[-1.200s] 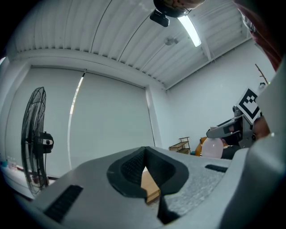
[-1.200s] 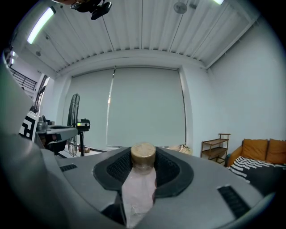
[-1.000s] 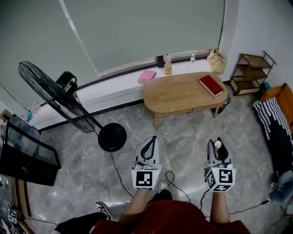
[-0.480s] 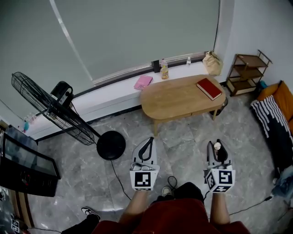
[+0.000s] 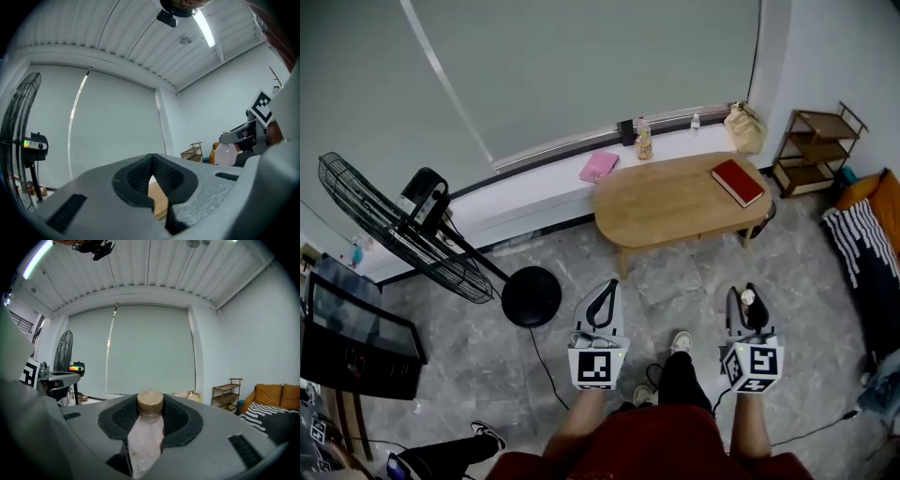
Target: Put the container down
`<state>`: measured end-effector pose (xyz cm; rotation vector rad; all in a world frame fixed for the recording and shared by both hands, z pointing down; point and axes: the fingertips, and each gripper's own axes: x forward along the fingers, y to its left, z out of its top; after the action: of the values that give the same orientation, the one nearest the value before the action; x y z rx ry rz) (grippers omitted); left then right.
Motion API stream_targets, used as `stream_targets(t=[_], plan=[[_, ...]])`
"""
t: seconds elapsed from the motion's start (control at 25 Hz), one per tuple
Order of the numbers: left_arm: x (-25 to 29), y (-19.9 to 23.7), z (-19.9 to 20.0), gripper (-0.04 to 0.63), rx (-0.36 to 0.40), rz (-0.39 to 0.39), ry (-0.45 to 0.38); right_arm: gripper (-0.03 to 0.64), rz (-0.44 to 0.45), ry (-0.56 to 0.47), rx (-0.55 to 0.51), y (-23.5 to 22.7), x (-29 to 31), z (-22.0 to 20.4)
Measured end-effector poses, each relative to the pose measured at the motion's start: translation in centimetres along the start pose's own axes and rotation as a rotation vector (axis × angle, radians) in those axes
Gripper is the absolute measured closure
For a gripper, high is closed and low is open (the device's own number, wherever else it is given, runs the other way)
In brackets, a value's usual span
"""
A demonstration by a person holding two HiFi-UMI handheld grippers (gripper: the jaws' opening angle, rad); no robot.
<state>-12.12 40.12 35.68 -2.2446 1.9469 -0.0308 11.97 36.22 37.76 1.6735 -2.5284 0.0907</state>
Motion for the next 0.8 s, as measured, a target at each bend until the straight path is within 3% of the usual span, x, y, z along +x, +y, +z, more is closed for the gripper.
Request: stream_targets(t=[0.28,0.8], plan=[[5.6,0.2,-1.4,0.591,-0.001,-0.002,0.029,0.48,0.017,0.006,-0.015,-2.2,5.5,0.2],[20.9,-1.0,-1.8,0.591,0.023,0.003,0.06,0.48,0.038,0.02,0.027,-11.1,18.0,1.8]])
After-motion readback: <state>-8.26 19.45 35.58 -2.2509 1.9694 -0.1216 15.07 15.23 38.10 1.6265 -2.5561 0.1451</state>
